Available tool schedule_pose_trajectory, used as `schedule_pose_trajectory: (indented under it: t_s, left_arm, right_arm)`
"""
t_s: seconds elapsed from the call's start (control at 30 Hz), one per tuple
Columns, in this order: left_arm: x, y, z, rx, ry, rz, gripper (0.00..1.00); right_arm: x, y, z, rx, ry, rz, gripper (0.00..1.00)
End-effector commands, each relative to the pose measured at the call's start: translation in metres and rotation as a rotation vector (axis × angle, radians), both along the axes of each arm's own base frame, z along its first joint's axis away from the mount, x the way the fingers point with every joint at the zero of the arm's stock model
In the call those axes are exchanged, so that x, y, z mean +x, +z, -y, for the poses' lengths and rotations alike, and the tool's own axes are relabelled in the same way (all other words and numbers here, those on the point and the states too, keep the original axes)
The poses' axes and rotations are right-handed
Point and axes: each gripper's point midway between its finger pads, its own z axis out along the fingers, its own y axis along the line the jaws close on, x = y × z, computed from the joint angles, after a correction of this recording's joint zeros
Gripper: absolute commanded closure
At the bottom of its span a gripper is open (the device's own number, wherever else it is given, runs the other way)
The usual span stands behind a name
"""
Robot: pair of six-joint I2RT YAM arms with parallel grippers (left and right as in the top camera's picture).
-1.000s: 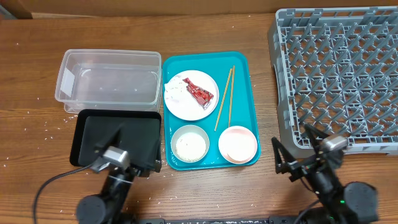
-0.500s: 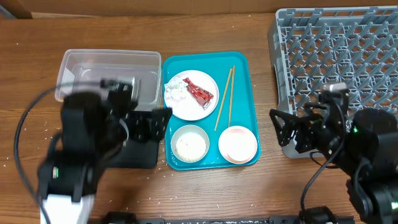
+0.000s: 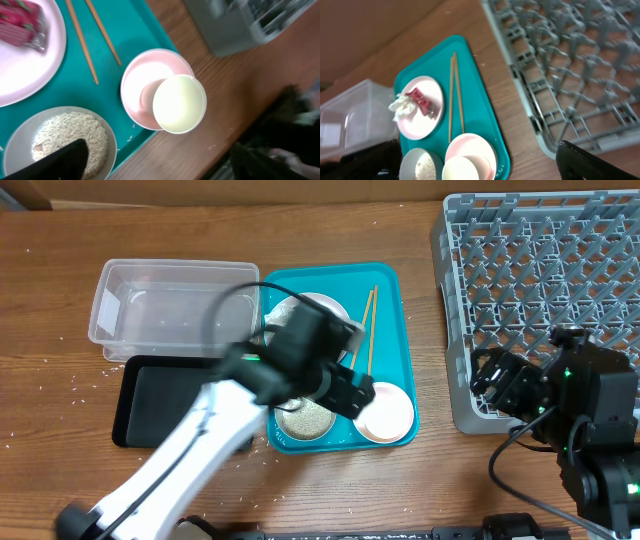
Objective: Sort waste into correct bins and load items into the dishwasher
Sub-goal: 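Reach the left gripper to the white cup on the pink bowl, then lift the white cup with the left gripper toward the right gripper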
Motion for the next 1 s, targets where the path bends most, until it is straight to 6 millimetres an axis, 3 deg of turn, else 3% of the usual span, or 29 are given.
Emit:
schedule_pose_trajectory:
  t_s: [0.0,0.2,0.4,0.47,0.57,0.6,0.8,0.97]
  left_arm:
    - [0.009,-0.038,0.011,0.177,0.05,0.032,0.18]
    - [0.002,-0.089,0.031,0.23,-0.009,-0.072,0.42]
    - [0.004,-0.105,0.034,0.248,-0.03,-0.087,0.55]
    - [0.003,-0.105,0.034,0.253,-0.056,-0.076,0.65]
    - [0.005,-0.105,0.034,0.254,-0.067,-0.066,0.84]
    - [0.005,-0.105,0.035,0.251,-0.066,-0.063,0.96]
    - [0.004,-0.086,0.047,0.151,-0.081,-0.096,0.96]
    - [0.022,-0.039,0.038,-0.048,-0.021,-0.197,0.96]
  right_arm:
    - [0.001,0.005,0.019,0.038,-0.134,-0.007,0.0]
    - [-0.001,0.0,0.021,0.048,-0.143,-0.038,0.0]
    - [-0.001,0.0,0.021,0.048,-0.143,-0.038,0.0]
    - [-0.001,0.0,0.021,0.048,-0.143,-0.038,0.0]
    - [-0.001,0.0,0.021,0.048,-0.143,-0.038,0.0]
    - [-0.001,0.0,0.021,0.048,-0.143,-0.038,0.0]
    - [-0.001,0.0,0.021,0.048,-0.143,-0.038,0.0]
    - [0.0,0.0,0.021,0.048,-0.143,-0.034,0.0]
